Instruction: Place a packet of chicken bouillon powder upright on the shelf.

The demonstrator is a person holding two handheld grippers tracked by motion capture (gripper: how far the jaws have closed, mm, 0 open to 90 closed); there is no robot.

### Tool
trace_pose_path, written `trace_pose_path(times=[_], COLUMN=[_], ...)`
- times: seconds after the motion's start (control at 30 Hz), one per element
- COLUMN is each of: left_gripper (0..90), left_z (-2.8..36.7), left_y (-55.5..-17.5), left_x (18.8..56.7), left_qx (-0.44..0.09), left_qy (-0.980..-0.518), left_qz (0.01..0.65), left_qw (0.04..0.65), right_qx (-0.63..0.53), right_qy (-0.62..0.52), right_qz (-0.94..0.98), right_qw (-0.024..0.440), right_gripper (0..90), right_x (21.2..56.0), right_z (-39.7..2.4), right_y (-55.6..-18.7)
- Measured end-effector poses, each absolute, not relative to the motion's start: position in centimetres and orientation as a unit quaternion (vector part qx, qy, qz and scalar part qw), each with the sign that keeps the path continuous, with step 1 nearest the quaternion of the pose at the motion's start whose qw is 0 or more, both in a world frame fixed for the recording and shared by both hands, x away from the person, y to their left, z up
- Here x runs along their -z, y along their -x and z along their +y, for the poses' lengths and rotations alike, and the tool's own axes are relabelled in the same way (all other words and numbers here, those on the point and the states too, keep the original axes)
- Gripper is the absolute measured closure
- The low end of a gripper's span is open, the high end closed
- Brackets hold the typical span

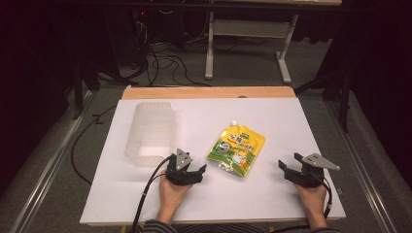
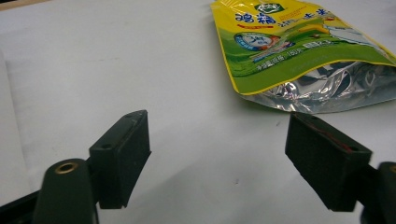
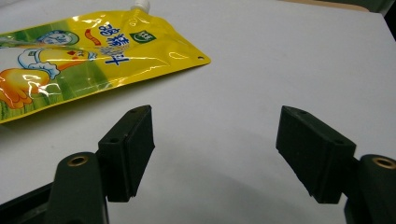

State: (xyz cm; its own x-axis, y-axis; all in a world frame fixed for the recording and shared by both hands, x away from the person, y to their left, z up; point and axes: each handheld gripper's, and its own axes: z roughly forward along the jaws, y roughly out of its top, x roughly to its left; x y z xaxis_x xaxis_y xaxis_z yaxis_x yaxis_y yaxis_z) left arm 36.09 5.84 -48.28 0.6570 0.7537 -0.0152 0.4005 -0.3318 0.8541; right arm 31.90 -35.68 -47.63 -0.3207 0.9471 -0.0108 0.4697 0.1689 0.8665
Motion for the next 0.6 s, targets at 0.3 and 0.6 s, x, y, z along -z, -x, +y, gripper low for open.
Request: trace_pose_path(times=[0.3,0.6], left_gripper=[25.2,27.4], left_z=[5.74,5.88], left_y=[-36.05,-36.5], left_x=[48.25,48.24], left_qx=[-0.199,-0.182], left_qy=[-0.795,-0.794], left_qz=[0.359,0.375], left_qw=[0.447,0.443], right_qx=[-0.401,-0.396], right_qy=[-0.502,-0.499], right_qz=[0.703,0.708], right_qw=[0.303,0.306], right_gripper=[27.2,27.4], right_x=[47.63,47.64], right_z=[-35.56,-35.41], right_y=[-31.82,-31.84])
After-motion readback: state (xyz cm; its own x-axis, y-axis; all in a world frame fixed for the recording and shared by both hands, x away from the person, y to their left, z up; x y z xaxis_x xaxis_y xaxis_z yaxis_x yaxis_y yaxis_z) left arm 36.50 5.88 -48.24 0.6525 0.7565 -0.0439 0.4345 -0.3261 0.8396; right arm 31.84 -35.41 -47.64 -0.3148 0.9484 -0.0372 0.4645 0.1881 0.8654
